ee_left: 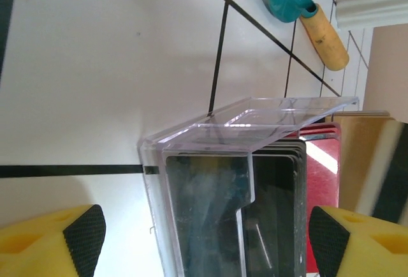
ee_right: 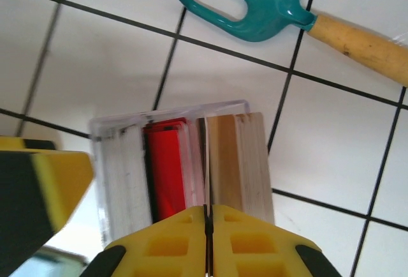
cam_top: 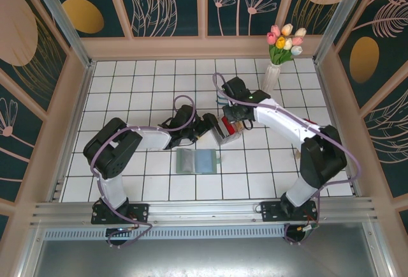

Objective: Put the credit cards into the card holder
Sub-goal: Pick up the credit card from the storage box, then flip over the card slot in the card holder.

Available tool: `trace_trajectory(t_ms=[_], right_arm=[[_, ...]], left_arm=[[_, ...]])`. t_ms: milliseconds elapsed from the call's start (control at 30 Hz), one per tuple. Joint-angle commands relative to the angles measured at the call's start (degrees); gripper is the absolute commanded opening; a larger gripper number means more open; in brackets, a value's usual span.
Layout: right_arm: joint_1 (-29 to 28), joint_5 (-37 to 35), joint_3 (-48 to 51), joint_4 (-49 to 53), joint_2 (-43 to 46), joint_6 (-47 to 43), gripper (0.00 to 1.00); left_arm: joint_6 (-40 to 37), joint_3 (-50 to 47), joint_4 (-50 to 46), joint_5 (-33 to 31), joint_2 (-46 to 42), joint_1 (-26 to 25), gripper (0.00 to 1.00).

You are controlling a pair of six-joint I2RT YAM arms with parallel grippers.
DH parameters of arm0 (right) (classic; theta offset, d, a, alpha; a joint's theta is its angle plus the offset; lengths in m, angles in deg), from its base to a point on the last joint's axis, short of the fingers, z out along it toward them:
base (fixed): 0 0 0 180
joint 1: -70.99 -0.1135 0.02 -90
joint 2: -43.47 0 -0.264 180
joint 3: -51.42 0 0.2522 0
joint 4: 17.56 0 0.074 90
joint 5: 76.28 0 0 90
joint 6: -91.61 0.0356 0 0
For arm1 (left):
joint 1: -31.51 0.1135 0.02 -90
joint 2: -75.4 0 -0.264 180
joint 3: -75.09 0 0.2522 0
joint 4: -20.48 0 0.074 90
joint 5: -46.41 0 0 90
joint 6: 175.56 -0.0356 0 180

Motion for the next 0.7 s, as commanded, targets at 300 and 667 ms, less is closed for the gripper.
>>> trace_trajectory(t_ms=[300,667], right_arm=[[-6.1,5.9,11.1,-10.4,17.6,24.8,0.01],[-21.4,1.9,25.6,-22.6,17.6,41.8,0.01]], left_arm=[[-7.6,-4.8,-15.5,-9.1,-18.6,-0.2,0.86],[-12.2,-17.8,-26.3,-10.4,-33.6,-0.2,0.85]])
